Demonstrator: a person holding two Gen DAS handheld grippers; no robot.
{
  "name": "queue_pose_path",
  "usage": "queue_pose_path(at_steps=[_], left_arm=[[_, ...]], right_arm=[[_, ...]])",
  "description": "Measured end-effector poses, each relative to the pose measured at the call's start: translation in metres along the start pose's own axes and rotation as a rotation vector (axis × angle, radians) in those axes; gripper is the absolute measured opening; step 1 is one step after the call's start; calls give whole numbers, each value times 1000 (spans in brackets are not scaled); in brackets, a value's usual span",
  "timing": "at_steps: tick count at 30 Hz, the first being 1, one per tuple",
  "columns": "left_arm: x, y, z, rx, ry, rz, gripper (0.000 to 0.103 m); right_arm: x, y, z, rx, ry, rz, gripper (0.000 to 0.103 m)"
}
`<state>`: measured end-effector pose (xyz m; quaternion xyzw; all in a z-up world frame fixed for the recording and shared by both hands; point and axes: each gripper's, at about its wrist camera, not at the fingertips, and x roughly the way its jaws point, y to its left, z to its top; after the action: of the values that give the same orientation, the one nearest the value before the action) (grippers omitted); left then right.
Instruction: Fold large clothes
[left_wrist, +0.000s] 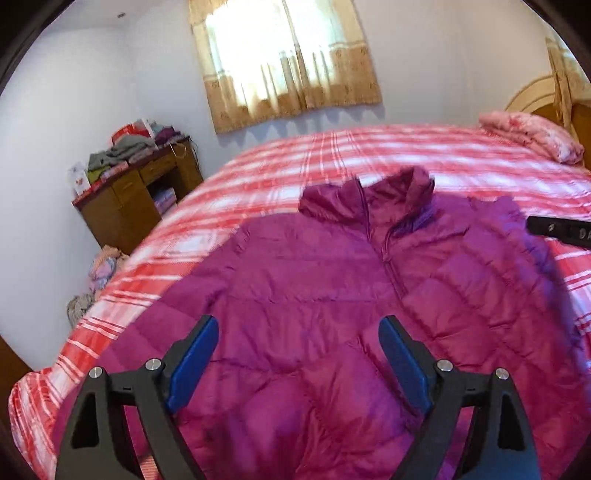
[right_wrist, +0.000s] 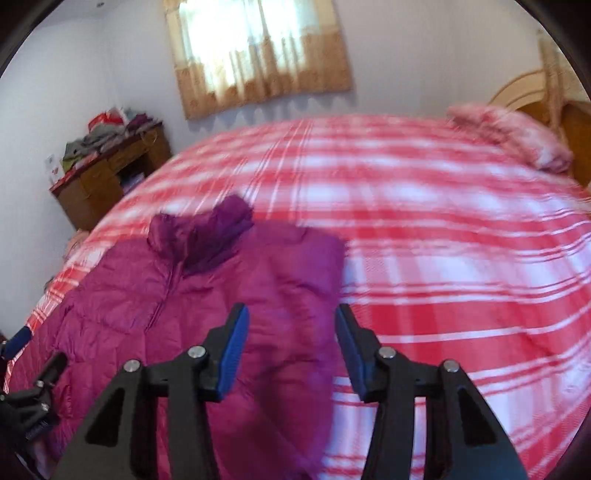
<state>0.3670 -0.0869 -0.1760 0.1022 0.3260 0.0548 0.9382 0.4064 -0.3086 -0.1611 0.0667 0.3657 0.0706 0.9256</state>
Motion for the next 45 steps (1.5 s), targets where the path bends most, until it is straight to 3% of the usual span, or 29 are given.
queue_pose_path(at_steps=[4,10,25,28,33,38,45], left_arm=[[30,-6,-15,16,72,41,89],[45,-5,-22,2,140,27,91],[53,0,-24,-36,172,-2,95],[53,-1,-24,-39,174,-2,96],[55,1,-23,-47,176,-10,96],[55,1,-23,-46,175,-8,96],[55,1,-24,-45,175,-7,96]], right_arm=[[31,0,-20,-11,74,-8,50],[38,-10,-34,10,91,23,48],[48,5,-28,-66,125,-48,48],[25,10,-24,-86,89,-72,50],[-25,30,-27,-107,-7,7,64],[0,47,-58,-170,96,22,63],[18,45,-68,-181,115,-1,63]])
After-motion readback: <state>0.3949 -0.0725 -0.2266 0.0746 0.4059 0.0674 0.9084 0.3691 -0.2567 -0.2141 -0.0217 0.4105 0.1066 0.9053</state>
